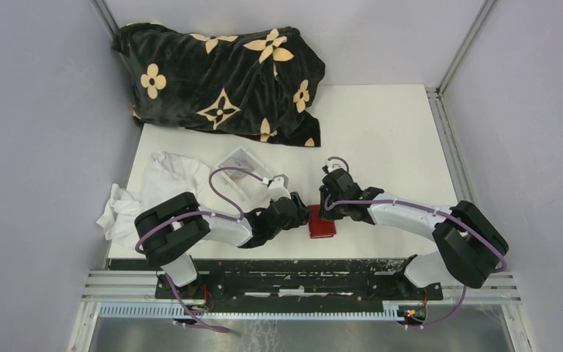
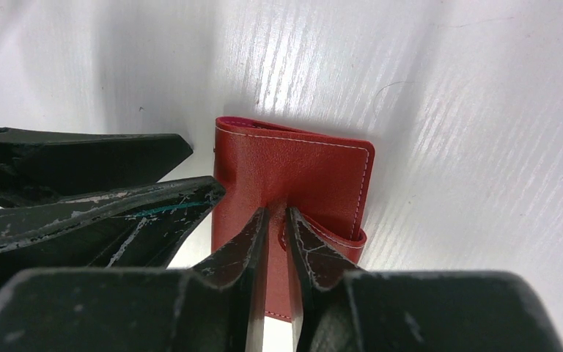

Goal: Put the credit cards into the card holder
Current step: Close the card holder at the center of the board, then reset both arms

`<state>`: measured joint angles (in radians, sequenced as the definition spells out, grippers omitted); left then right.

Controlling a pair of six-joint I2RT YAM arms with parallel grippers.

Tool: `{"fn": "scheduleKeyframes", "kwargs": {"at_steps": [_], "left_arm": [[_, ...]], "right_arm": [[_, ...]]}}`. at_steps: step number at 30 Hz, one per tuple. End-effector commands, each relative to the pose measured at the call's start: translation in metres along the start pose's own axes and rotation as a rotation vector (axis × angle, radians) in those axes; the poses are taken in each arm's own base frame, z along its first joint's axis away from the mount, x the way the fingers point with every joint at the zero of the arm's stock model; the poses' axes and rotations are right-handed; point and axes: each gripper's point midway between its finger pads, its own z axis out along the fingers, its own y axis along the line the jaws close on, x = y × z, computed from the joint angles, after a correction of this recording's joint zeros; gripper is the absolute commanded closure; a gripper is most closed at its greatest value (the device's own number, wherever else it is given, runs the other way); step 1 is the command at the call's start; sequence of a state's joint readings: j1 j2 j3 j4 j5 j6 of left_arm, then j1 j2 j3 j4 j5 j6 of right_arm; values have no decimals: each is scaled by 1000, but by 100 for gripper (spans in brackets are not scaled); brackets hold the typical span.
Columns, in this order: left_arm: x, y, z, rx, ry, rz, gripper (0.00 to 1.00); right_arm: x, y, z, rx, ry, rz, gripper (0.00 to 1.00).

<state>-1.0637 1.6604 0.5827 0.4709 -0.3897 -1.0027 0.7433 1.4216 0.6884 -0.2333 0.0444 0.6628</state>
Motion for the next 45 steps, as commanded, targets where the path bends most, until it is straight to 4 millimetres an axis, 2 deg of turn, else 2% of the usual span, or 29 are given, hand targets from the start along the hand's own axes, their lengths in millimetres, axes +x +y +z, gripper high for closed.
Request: {"fn": "scheduleKeyframes", "kwargs": {"at_steps": [1,12,19,23,27,32,39,42,45], "left_arm": [[3,4,-1,-28,12,14,48],[-3,0,-2,-22,-3,16,46],[-6,0,-3,-26,-12,21,46],[-8,-1,-4,-26,-22,22,45],[-18,0,-7,-33,-59,50,44],[-49,-1,-19,-35,-178,136,41],[-108,-2,-48,-118,-374,301,34],[-134,7,-70,-177,-485,304,33],[-158,27,-94,-269,-605,294,32]], "right_arm": [[12,-20,2,56,6,24,79],[-23,8,-24,-94,-132,24,71],[-36,17,-34,-122,-167,2,70],[-40,9,-38,-85,-190,-10,70],[-45,-8,-40,1,-237,-22,70],[-66,-36,-47,164,-337,-49,71],[-101,-75,-80,404,-512,-78,64],[-108,-88,-90,479,-565,-103,61],[-109,-98,-97,544,-579,-100,58]]}}
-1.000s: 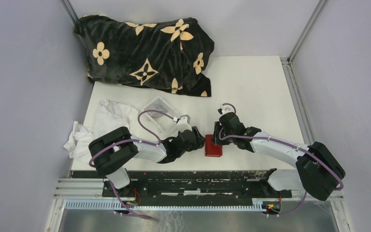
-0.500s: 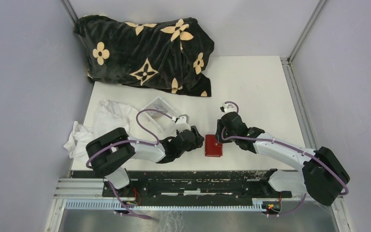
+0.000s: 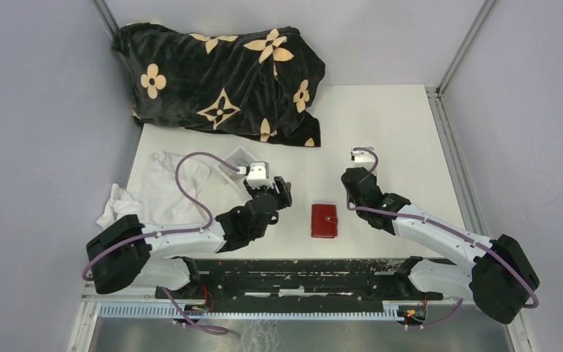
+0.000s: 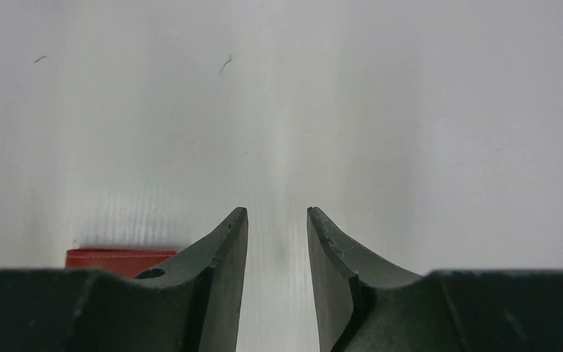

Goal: Put the credit cards into the card holder
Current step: Reset both arms

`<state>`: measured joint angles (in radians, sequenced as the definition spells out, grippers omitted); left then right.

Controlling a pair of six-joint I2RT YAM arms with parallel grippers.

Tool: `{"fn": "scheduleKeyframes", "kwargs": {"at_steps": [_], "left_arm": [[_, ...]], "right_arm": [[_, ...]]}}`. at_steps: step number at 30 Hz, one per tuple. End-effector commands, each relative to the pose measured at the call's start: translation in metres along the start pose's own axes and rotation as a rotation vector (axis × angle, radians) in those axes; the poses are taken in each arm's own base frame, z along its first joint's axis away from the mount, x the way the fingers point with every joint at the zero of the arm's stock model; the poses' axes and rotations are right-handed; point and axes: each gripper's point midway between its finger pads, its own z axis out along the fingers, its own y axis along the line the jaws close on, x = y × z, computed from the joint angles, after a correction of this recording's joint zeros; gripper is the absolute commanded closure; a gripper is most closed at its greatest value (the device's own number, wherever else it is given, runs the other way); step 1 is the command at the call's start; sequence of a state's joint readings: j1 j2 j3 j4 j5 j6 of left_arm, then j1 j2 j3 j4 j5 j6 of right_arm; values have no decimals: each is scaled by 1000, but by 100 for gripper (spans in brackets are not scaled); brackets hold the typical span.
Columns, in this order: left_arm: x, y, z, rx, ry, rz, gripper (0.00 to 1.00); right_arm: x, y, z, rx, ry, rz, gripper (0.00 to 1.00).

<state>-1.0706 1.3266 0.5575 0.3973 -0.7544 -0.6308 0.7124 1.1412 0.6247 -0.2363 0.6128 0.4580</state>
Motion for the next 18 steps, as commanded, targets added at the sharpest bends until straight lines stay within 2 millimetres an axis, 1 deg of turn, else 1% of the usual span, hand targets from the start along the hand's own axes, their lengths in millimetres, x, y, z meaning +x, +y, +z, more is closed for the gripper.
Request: {"fn": "scheduleKeyframes", "kwargs": {"at_steps": [1,4,5,9,12,14,18], "left_arm": [[-53,50,-19,-208,-222,79,32],[-69,77,-33,-303,-300,98,31],[-73,85,-37,-336,-320,117,30],[-81,122,-55,-447,-394,171,26],[-79,144,-58,-479,-403,150,23],[-78,154,-58,-478,-399,132,23],[-78,167,-61,-470,-398,128,23]], "right_arm": [[-34,-25,-5,137,-115,2,57],[-35,-32,-6,176,-130,27,48],[-37,-33,-6,189,-139,36,43],[-40,-36,-5,223,-148,48,38],[-39,-37,-3,242,-139,54,36],[-38,-37,-2,252,-130,61,35],[-37,-39,-1,283,-116,75,35]]}}
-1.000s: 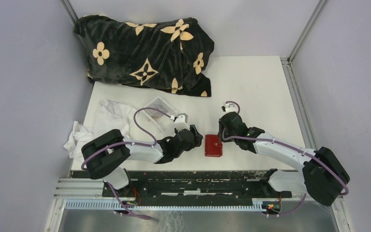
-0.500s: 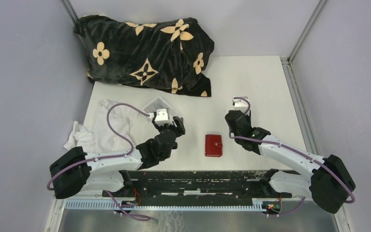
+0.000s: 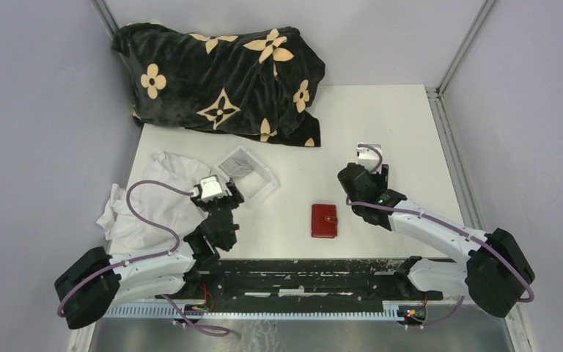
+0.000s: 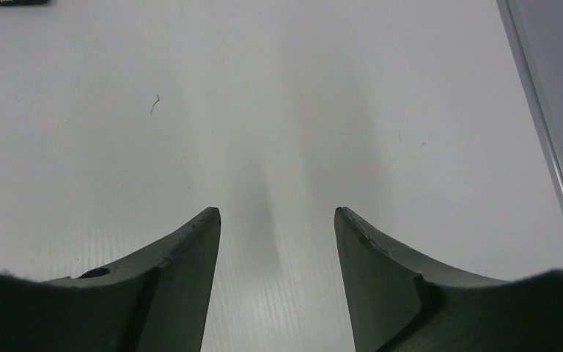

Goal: Put the credit cards into the card holder
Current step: Reset both arms

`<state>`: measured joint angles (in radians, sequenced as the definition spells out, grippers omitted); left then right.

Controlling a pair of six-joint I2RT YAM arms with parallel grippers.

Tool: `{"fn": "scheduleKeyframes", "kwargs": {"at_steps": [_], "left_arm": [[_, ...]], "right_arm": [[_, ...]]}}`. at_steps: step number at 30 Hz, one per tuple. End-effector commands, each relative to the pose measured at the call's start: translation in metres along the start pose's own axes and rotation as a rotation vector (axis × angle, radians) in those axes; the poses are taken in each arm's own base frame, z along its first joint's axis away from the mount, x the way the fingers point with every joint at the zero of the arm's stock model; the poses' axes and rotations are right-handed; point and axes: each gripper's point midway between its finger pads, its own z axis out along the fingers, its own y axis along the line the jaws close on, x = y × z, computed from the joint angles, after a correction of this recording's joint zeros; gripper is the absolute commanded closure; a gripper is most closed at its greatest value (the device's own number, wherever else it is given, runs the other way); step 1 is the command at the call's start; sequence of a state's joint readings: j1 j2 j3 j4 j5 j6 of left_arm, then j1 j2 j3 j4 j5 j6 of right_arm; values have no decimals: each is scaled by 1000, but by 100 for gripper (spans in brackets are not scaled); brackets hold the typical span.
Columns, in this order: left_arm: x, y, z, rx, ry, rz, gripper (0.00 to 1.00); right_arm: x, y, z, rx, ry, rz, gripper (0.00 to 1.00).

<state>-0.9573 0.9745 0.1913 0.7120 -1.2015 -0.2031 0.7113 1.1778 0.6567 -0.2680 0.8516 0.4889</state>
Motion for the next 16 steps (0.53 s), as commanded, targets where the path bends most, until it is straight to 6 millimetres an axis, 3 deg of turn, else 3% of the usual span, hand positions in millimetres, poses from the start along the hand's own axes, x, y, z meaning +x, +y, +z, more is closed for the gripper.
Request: {"fn": "scheduleKeyframes", "kwargs": {"at_steps": [1,16], "left_arm": [[-11,16,4,-26,-31,-26,22],[0,15,12,7,-3,-10,21]], "right_arm": [[-21,-4,0,64,-35,73,34],[-25,-17,-5,103,-76,114,35]]}}
